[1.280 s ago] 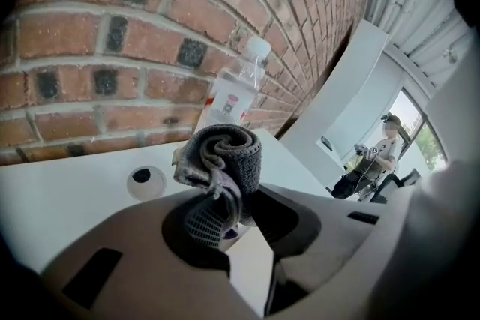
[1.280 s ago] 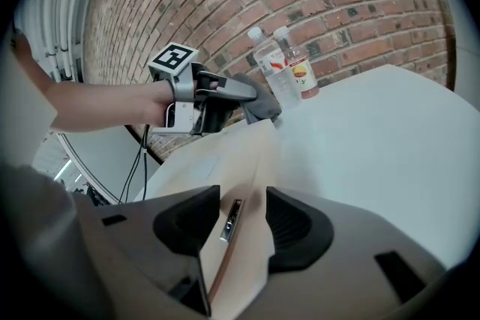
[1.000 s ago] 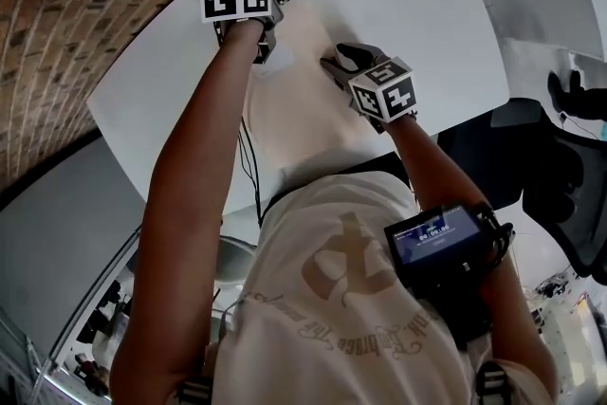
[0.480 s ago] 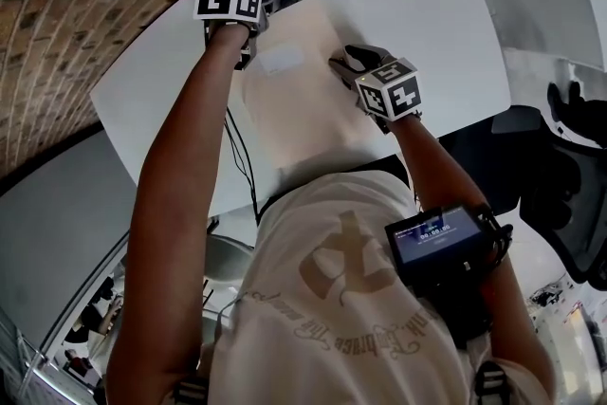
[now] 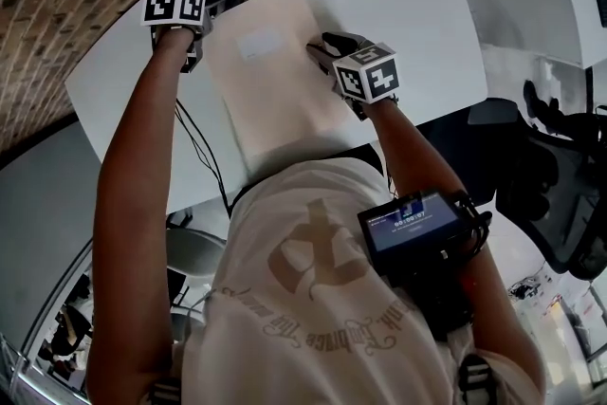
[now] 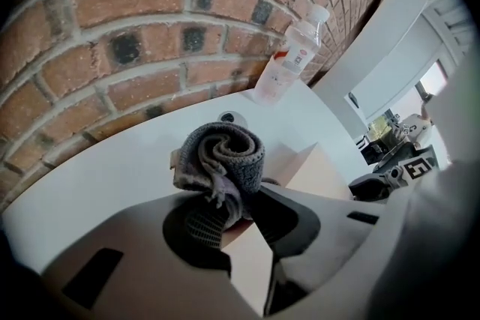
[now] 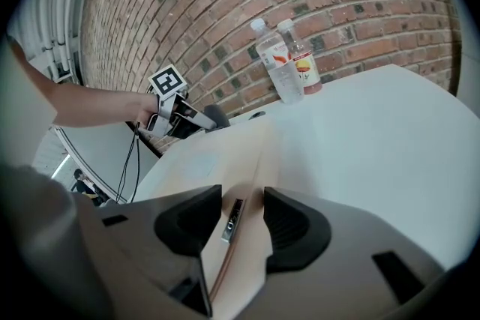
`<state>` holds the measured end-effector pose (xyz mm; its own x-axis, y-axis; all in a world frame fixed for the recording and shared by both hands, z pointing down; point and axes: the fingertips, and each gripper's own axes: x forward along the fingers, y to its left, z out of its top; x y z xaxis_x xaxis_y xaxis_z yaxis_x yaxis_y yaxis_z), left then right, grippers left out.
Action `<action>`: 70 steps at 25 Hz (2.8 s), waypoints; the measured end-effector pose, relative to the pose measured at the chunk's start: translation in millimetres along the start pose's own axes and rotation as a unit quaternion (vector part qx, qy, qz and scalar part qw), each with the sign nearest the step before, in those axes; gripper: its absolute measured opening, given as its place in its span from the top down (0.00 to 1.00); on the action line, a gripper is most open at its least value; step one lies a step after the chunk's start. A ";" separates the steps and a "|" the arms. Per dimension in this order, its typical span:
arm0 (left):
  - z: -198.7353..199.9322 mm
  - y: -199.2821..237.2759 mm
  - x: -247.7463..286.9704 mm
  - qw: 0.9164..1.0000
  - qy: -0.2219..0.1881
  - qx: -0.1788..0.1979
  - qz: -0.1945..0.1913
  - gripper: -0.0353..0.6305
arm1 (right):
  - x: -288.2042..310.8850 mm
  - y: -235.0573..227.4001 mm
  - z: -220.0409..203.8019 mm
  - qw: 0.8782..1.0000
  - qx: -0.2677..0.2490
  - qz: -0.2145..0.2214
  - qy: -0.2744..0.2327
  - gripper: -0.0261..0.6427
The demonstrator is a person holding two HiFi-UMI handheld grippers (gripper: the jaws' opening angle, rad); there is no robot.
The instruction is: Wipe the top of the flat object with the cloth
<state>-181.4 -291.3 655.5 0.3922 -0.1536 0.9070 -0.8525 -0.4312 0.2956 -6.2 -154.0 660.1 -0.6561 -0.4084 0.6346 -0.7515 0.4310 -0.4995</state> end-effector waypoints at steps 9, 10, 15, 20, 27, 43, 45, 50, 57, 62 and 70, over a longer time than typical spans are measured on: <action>-30.0 40.7 -26.7 0.999 -0.008 -0.029 0.039 0.81 | -3.6 -5.6 -3.7 1.000 0.008 -0.007 -0.005 0.68; -33.4 44.8 -30.0 0.998 -0.010 -0.032 0.044 0.81 | -3.8 -5.8 -4.3 1.000 0.011 -0.008 -0.007 0.68; -48.3 62.6 -41.1 0.997 -0.013 -0.039 0.068 0.81 | -3.5 -10.5 -7.3 1.000 0.014 -0.014 -0.011 0.68; -49.2 73.8 -64.3 0.993 -0.031 -0.040 0.102 0.81 | -3.8 -10.6 -8.3 1.000 0.006 -0.016 -0.006 0.68; -9.7 5.1 -74.1 0.995 -0.085 0.005 0.060 0.81 | -3.4 -10.2 -6.8 1.000 0.006 -0.015 -0.011 0.68; 25.8 -177.0 26.3 0.987 0.037 0.094 -0.123 0.81 | -2.1 -8.0 -2.4 1.000 -0.026 -0.002 -0.011 0.68; 28.4 -172.2 33.8 0.989 0.046 0.074 -0.117 0.80 | -3.7 -7.4 -3.1 1.000 -0.026 0.000 -0.011 0.68; 35.7 -162.9 46.7 0.994 0.037 0.031 -0.096 0.78 | -5.0 -6.8 -3.7 1.000 -0.027 0.009 -0.010 0.68; 41.8 -168.3 50.8 0.995 -0.017 -0.020 -0.094 0.79 | -4.4 -8.0 -3.8 0.999 -0.028 0.011 -0.009 0.68; 32.0 -158.8 42.2 0.992 -0.020 -0.049 -0.113 0.81 | -5.7 -7.3 -4.4 0.999 -0.031 0.012 -0.010 0.68; 4.8 -120.3 20.3 0.995 -0.017 -0.036 -0.088 0.81 | -5.5 -8.1 -3.7 0.999 -0.027 0.009 -0.015 0.68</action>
<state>-69.2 -246.8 636.8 0.5484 -0.1123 0.8286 -0.7917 -0.3887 0.4713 3.7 -152.3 662.9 -0.6725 -0.4233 0.6071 -0.7345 0.4820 -0.4776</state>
